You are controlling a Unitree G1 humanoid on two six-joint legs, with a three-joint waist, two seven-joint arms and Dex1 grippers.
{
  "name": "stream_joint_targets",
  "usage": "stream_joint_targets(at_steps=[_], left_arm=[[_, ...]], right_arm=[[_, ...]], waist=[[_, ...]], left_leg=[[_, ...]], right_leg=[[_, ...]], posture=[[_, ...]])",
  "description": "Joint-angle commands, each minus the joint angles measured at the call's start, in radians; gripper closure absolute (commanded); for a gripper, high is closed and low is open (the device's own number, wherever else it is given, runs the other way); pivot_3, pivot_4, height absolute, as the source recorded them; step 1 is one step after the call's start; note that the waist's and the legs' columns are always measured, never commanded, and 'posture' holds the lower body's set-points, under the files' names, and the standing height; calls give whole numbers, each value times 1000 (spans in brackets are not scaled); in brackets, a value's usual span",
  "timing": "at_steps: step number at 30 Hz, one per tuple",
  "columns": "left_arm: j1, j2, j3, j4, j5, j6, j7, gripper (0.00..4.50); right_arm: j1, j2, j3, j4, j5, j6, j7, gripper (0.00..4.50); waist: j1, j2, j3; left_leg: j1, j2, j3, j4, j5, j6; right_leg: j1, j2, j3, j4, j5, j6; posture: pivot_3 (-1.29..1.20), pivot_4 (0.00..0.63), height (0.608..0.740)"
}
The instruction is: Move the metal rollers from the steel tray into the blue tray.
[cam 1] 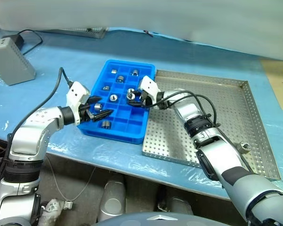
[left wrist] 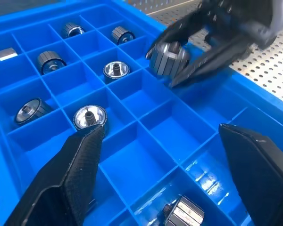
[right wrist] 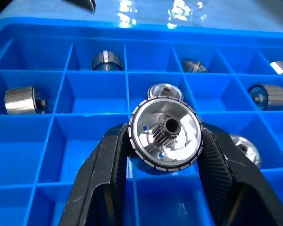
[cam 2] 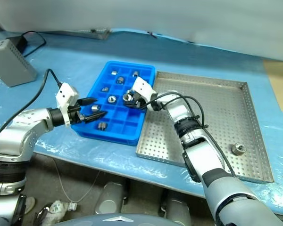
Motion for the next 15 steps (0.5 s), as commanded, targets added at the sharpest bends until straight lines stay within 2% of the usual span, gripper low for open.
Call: stream_joint_targets(at_steps=[1,12,15], left_arm=[[-5,3,-2,-52,-33,17,17,386],[-69,-6,-63,37,-30,-29,-12,386],[-86,-12,-84,70,-26,-56,-26,386]], right_arm=[[-29,-18,-21,46,-24,-56,-33,2777],[26,-52,-41,-42,-8,-34,6,2777],[49,-66,-46,-59,-19,-33,-21,1720]], waist=[[2,0,0],[-4,0,0],[-5,0,0]], left_leg=[[1,0,0,0,0,0],[3,1,-1,0,2,-2],[2,1,-1,0,2,-2]], right_leg=[[1,0,0,0,0,0],[2,2,0,1,0,0],[2,2,0,1,0,0]], posture=[[530,150,740],[454,150,740],[435,150,740]])
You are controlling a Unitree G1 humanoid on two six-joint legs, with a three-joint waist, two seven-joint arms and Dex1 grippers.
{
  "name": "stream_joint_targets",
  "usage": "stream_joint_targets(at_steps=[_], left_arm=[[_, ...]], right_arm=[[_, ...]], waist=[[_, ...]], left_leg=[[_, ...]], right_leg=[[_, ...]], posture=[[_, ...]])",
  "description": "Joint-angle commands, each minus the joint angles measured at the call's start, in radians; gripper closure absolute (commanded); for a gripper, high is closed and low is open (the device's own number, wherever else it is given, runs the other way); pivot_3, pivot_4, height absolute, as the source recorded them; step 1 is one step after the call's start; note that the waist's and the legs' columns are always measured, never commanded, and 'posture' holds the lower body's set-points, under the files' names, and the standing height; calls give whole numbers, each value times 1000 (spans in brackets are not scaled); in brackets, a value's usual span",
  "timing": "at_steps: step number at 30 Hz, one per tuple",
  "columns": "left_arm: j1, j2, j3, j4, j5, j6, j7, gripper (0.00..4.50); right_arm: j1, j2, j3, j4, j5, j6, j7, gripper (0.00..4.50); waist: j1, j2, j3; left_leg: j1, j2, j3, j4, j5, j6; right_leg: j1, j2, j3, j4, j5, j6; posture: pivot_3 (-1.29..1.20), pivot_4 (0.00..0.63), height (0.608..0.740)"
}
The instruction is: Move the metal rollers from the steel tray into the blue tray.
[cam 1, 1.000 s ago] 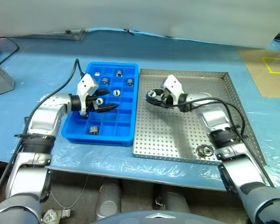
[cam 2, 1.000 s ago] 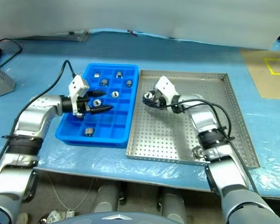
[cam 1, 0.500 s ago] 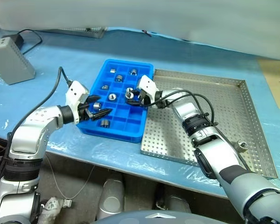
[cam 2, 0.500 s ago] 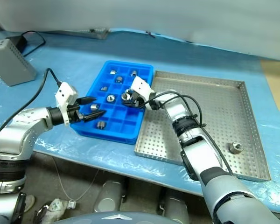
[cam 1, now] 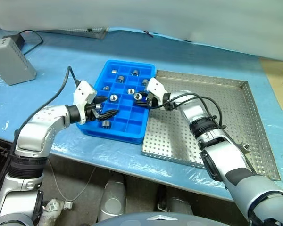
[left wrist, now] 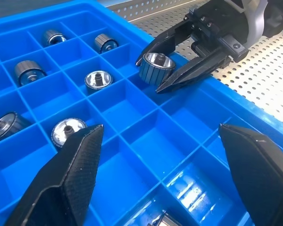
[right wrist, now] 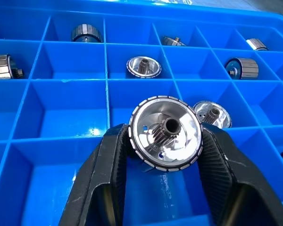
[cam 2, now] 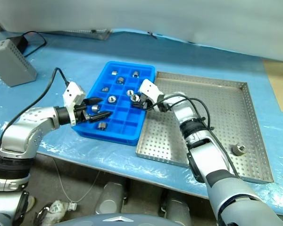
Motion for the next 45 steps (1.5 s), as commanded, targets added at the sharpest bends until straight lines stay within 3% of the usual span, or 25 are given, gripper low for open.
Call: stream_joint_targets(at_steps=[1,3,9,12,17,22,31,45], left_arm=[[-28,-2,-11,18,-3,-45,-22,386],[-34,-5,-17,34,-2,-57,-30,386],[-88,-28,-71,121,14,-117,-76,386],[-144,-60,-106,188,25,-150,-109,386],[-263,-153,-191,351,59,-234,-195,386],[-365,-255,-249,514,95,-329,-280,386],[-460,-391,-285,683,135,-431,-369,386],[-451,-380,-271,593,143,-363,-373,386]], right_arm=[[16,-20,-23,-46,-2,8,-25,1410],[19,-27,-33,-67,11,33,-16,744],[67,-91,-92,-235,54,123,-26,744],[142,-159,-137,-461,124,261,14,744],[390,-394,-214,-900,218,511,89,744],[609,-549,-351,-1091,243,619,41,744],[906,-585,-553,-1127,228,645,-99,744],[986,-553,-545,-909,212,535,-188,744]], waist=[[-2,0,0],[-3,0,0],[-4,0,0],[-8,0,0],[-16,0,0],[-63,0,0],[-151,0,0],[-173,1,-1]], left_leg=[[0,0,0,0,0,0],[0,0,0,0,0,0],[0,0,0,1,1,-1],[0,0,0,1,1,-1],[0,-1,0,0,2,-1],[2,-2,1,1,2,0],[5,-5,1,0,0,3],[6,-7,1,3,-2,10]], right_leg=[[0,0,0,0,0,0],[0,0,0,0,0,0],[0,0,0,1,0,0],[0,0,0,1,0,0],[2,0,1,-2,0,2],[5,0,2,-5,1,5],[7,0,2,-7,-3,13],[11,-2,1,-9,1,8]], posture=[[435,150,740],[427,150,740],[332,150,740],[267,150,740],[94,150,740],[-22,150,740],[-162,150,740],[-136,150,740]])
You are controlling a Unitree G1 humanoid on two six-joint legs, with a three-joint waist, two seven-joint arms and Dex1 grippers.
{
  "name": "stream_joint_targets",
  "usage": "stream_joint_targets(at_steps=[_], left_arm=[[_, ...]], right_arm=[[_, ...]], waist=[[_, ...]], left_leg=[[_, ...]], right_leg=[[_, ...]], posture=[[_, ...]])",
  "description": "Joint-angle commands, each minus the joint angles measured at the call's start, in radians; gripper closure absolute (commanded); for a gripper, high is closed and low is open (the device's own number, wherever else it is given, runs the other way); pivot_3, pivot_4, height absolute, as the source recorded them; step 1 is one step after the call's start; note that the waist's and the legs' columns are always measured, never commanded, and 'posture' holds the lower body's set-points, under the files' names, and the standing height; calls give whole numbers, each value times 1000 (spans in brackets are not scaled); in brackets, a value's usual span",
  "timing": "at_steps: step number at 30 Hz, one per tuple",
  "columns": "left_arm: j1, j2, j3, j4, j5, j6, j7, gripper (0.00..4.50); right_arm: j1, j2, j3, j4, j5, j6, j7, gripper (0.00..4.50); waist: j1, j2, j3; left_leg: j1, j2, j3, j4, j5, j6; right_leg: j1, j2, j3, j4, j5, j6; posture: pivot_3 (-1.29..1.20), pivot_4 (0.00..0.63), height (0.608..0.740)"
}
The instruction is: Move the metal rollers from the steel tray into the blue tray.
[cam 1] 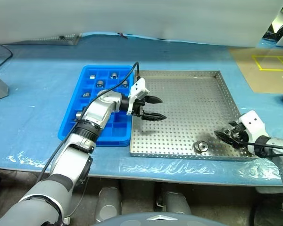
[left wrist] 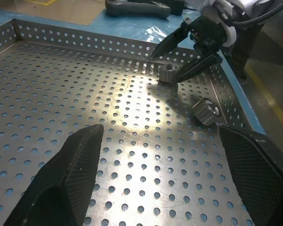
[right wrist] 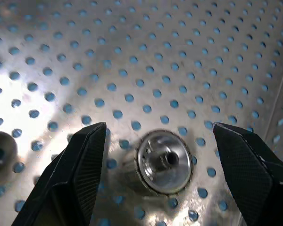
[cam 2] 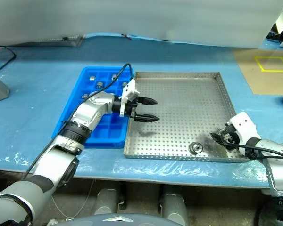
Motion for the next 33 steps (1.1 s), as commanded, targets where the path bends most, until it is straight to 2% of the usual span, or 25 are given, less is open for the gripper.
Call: stream_joint_targets(at_steps=[1,8,12,14,18,22,25,29,33], left_arm=[[-1,7,14,-63,-11,17,1,386],[15,15,18,-51,-2,3,4,386],[19,14,19,-33,3,-15,4,386],[20,13,19,-24,5,-22,5,386],[16,11,19,-2,11,-37,6,386],[11,19,27,22,14,-51,4,386],[6,37,52,21,5,-46,9,386],[-2,74,94,8,-10,-32,21,386],[15,130,138,-26,-15,-21,50,386]], right_arm=[[-4,5,-6,26,-2,-37,-14,744],[-31,2,12,87,3,-64,-8,744],[-34,4,37,108,-1,-79,5,1633],[-41,5,44,130,-20,-86,-19,2333],[-36,2,42,130,2,-90,1,2672],[-55,5,39,123,11,-83,-7,2685],[-102,10,56,44,40,-44,-2,2685],[-227,21,131,-58,58,4,18,2685],[-410,68,258,-77,61,24,58,2685]], waist=[[0,0,0],[1,0,0],[1,0,0],[0,0,0],[0,0,0],[-1,0,0],[-3,0,0],[-10,1,0],[-2,1,0]], left_leg=[[0,0,0,0,0,1],[1,0,0,2,0,4],[3,0,0,3,-1,3],[7,0,0,2,-2,2],[15,0,0,-3,-3,2],[15,-1,0,-2,-4,4],[16,0,0,-2,-4,4],[16,0,0,-4,-2,2],[14,1,0,-6,-2,2]], right_leg=[[0,0,0,0,0,0],[2,0,0,0,0,0],[6,0,-1,-1,0,1],[11,0,-1,-4,-4,6],[22,0,-1,-14,-3,8],[23,-1,-1,-15,-3,8],[23,-1,-1,-15,-3,8],[19,0,-1,-13,-1,9],[17,0,-1,-13,3,2]], posture=[[-132,150,740],[-114,150,740],[-109,150,740],[-108,150,740],[-106,150,740],[-101,150,740],[-84,150,740],[-48,150,740],[46,150,740]])
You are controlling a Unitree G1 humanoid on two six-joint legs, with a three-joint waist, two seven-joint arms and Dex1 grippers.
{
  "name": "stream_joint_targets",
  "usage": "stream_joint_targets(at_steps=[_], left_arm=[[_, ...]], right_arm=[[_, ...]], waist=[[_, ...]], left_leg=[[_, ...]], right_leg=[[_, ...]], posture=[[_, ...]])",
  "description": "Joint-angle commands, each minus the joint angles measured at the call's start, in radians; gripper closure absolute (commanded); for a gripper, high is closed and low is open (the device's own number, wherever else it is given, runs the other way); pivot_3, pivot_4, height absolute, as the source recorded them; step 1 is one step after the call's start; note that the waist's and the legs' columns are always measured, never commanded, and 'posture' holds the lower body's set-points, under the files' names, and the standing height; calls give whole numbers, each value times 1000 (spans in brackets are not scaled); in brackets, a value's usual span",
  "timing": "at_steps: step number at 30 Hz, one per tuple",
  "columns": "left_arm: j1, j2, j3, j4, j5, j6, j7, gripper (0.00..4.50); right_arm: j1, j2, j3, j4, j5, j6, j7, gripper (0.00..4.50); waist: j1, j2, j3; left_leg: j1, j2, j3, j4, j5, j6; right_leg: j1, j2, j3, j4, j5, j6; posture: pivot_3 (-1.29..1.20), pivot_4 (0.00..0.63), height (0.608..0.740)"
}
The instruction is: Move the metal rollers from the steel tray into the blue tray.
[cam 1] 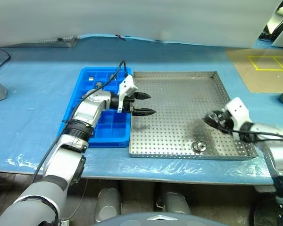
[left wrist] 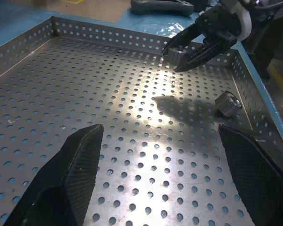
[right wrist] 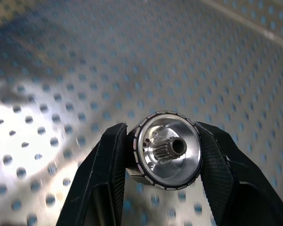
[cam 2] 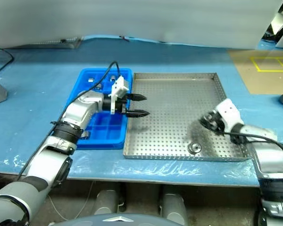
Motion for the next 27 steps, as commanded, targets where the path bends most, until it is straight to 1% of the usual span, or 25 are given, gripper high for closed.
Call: stream_joint_targets(at_steps=[1,3,5,7,10,13,18,20,22,27], left_arm=[[2,46,59,-63,-21,7,25,386],[12,69,78,-80,-23,13,45,386],[35,113,116,-113,-20,25,86,386],[45,139,140,-128,-21,34,113,386],[143,227,209,-273,-47,109,155,386],[243,273,248,-399,-81,178,192,386],[395,273,289,-619,-150,297,278,386],[438,273,297,-682,-175,330,303,386],[475,278,303,-727,-188,354,326,386],[515,288,315,-780,-215,386,366,386]], right_arm=[[-104,35,85,-31,20,3,42,2685],[-165,61,137,0,6,-9,61,2685],[-233,101,207,63,-18,-46,94,2685],[-275,126,249,111,-36,-74,115,2685],[-360,193,325,186,-46,-127,184,2685],[-414,250,372,246,-50,-164,238,2685],[-449,317,426,288,-51,-182,310,2685],[-444,334,431,285,-28,-142,337,2685],[-433,343,431,279,-4,-90,361,2685],[-429,344,445,279,-21,-84,382,2685]], waist=[[10,0,0],[19,0,0],[35,0,0],[45,0,0],[64,0,0],[83,-1,0],[144,-1,1],[165,-1,1],[186,-1,1],[230,-1,1]], left_leg=[[-1,0,0,0,0,0],[-3,0,0,-1,1,3],[-8,1,0,0,1,3],[-11,1,0,1,0,4],[-18,1,0,2,1,4],[-21,1,0,5,1,3],[-20,4,-2,5,2,-5],[-19,4,-2,5,3,-7],[-18,4,-2,5,3,-7],[-15,5,-3,3,4,-10]], right_leg=[[0,0,0,0,0,0],[-2,0,0,0,-1,-1],[-6,0,-1,0,-1,-1],[-9,-1,-1,1,-1,-1],[-16,-1,-1,4,-1,-2],[-23,-2,-2,13,-3,-5],[-23,-2,-3,18,-5,-8],[-22,-2,-3,19,-5,-8],[-21,-2,-3,20,-5,-8],[-20,-1,-2,20,-5,-8]], posture=[[62,150,740],[122,150,740],[185,150,740],[249,150,740],[335,150,740],[424,150,740],[512,150,740],[540,150,740],[551,150,740],[567,150,740]])
